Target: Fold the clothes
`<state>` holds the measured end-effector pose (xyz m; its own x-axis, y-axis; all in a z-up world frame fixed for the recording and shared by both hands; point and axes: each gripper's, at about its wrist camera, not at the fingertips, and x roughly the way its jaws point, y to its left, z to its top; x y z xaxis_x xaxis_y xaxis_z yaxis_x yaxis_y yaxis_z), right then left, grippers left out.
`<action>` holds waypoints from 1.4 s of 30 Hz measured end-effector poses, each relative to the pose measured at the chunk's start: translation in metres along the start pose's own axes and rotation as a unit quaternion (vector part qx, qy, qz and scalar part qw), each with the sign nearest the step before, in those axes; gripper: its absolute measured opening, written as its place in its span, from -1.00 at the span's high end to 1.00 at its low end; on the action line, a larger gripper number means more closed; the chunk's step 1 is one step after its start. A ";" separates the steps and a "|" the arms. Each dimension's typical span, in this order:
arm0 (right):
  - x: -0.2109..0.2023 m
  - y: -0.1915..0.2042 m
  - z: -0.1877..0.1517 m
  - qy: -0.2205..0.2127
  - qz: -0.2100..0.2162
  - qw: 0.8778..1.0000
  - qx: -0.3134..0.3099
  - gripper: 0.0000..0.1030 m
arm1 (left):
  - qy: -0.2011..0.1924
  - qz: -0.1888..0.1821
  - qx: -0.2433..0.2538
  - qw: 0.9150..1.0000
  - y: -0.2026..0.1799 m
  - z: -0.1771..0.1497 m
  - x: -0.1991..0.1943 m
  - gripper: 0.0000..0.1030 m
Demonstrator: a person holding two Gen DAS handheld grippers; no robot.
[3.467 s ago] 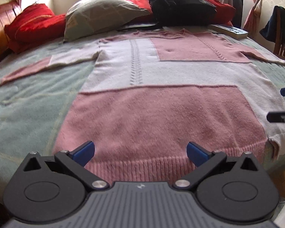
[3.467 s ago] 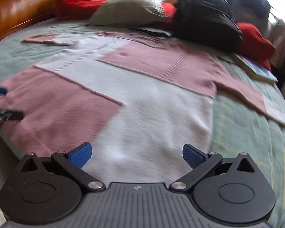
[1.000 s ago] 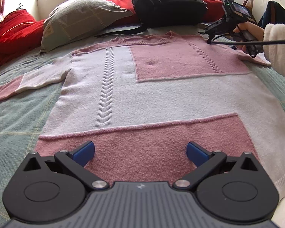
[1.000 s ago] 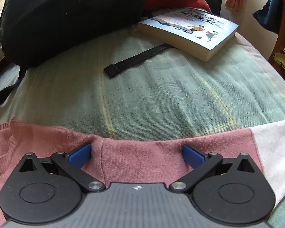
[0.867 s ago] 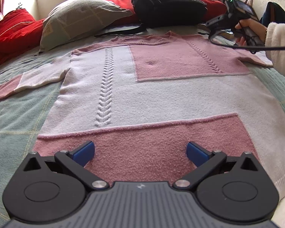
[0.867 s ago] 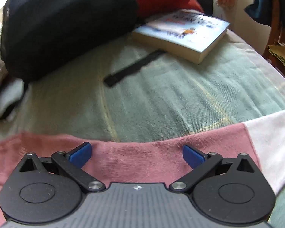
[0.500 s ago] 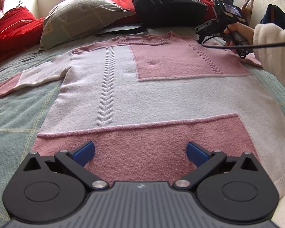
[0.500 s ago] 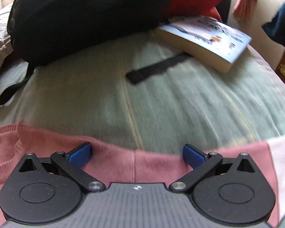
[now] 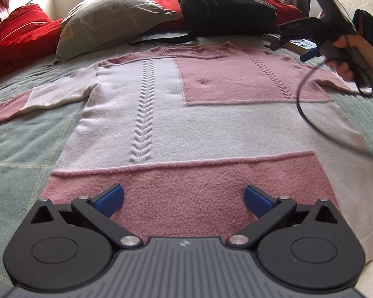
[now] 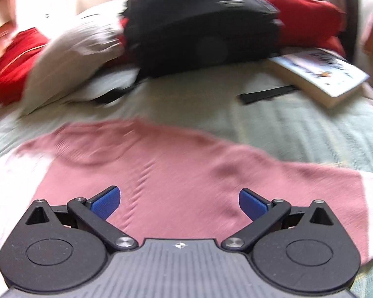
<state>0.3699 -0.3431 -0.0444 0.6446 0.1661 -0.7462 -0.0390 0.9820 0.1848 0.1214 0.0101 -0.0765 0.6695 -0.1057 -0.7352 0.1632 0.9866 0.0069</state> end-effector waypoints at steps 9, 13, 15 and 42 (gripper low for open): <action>-0.019 -0.028 -0.032 0.028 0.036 0.997 0.056 -1.00 | -0.002 -0.001 0.004 1.000 -0.004 -0.003 -0.005 -0.99; -0.032 -0.047 -0.031 0.004 0.039 0.995 0.096 -1.00 | -0.004 -0.002 0.004 1.000 -0.005 -0.003 -0.006 -0.99; -0.029 -0.056 -0.035 0.016 0.039 0.992 0.116 -1.00 | -0.005 -0.003 0.005 1.000 -0.006 -0.004 -0.007 -0.99; -0.039 0.149 -0.067 0.016 0.075 0.985 -0.155 -1.00 | -0.023 0.014 -0.026 0.999 0.114 0.069 -0.010 -0.99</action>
